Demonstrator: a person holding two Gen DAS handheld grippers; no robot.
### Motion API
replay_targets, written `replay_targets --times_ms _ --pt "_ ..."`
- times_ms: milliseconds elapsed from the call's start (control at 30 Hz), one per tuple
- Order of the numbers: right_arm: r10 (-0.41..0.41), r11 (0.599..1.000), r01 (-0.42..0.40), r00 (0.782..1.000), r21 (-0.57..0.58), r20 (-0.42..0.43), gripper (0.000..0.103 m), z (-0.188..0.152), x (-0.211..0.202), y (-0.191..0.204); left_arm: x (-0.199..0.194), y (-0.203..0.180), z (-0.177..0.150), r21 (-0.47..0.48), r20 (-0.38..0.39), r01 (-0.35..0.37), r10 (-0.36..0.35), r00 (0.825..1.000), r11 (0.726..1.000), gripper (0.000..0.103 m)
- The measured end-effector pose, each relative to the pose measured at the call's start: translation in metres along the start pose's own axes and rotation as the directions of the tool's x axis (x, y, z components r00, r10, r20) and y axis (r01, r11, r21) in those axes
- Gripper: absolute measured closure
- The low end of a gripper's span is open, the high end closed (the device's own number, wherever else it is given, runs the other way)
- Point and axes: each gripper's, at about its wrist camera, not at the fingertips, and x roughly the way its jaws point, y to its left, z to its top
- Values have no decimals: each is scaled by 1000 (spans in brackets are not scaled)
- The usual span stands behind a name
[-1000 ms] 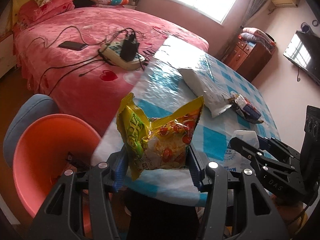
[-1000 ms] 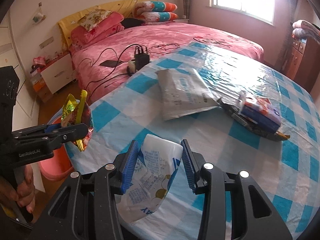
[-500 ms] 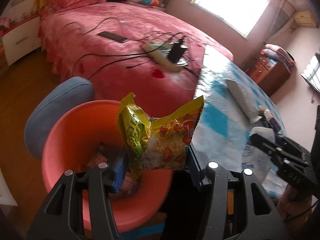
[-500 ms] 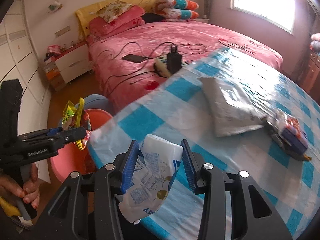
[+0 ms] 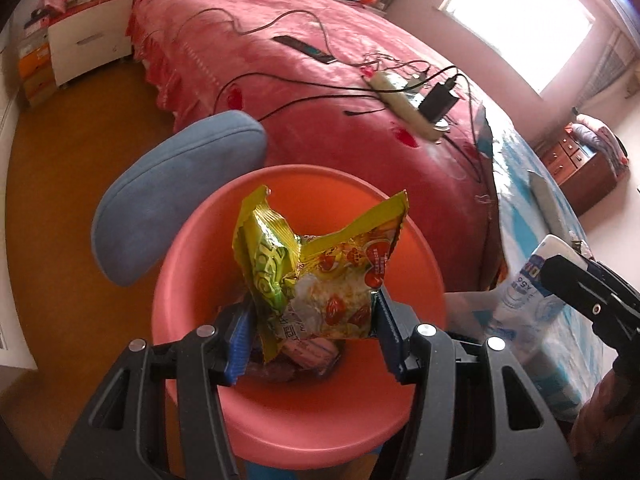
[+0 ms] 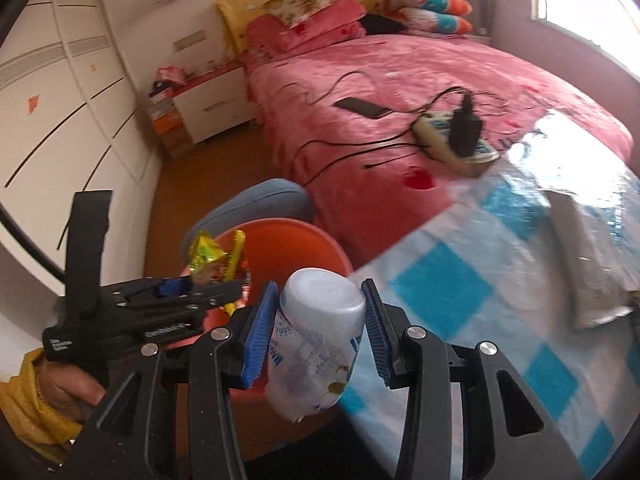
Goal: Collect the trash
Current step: 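Open both grippers over the orange bucket to drop the bags, then move both open grippers back over the table toward the white tissue pack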
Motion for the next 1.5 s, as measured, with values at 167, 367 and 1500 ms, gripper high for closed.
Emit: replay_targets --times_ms 167,367,1500 --pt "48 999 -48 998 -13 -32 59 3 16 12 5 9 -3 -18 -18 -12 12 1000 1000 48" --pt "104 995 -103 993 18 -56 31 -2 29 18 15 16 -3 -44 -56 -49 46 997 998 34" --pt "-127 982 105 983 159 134 13 -43 -53 -69 -22 -58 1 93 17 -35 34 999 995 24"
